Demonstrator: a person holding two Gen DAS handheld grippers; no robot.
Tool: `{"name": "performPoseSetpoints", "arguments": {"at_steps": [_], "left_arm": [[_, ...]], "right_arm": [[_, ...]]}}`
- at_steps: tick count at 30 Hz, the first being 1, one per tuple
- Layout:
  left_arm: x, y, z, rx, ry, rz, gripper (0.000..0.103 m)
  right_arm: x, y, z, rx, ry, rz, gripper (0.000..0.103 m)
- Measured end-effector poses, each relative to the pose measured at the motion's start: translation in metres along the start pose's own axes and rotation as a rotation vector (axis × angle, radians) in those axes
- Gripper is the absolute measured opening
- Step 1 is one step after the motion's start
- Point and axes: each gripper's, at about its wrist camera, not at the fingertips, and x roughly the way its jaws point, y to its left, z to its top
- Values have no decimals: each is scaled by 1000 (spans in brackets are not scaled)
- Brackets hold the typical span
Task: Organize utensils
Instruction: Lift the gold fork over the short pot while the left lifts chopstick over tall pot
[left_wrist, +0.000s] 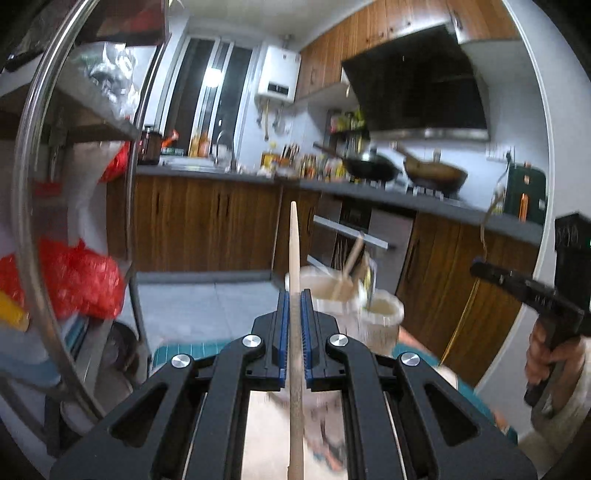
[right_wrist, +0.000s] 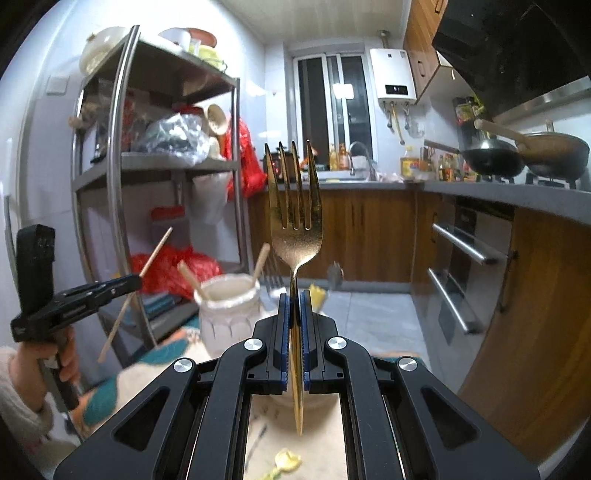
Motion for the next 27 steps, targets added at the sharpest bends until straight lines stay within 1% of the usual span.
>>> {"name": "performPoseSetpoints", "arguments": {"at_steps": [3, 7, 13, 16, 20, 23, 25, 27], "left_arm": [[15, 4, 21, -22, -48, -40, 6], [40, 4, 45, -65, -106, -105, 6], [69, 4, 69, -132, -177, -151, 6], [86, 0, 71, -124, -190, -152, 6], [108, -1, 64, -133, -179, -145, 6], [114, 3, 55, -145, -166, -139, 6], [115, 7, 51, -146, -170, -121, 7], [109, 14, 50, -180, -185, -132, 7]], "right_arm": [[11, -3, 12, 29, -32, 15, 6], [24, -6, 28, 48, -85, 13, 6], [37, -12, 40, 78, -139, 19, 6], [47, -16, 40, 104, -144, 20, 6], [62, -27, 32, 155, -145, 22, 6], [70, -33, 24, 194, -131, 36, 6], [75, -33, 18, 190, -112, 38, 6], [78, -32, 12, 189, -96, 40, 6]]}}
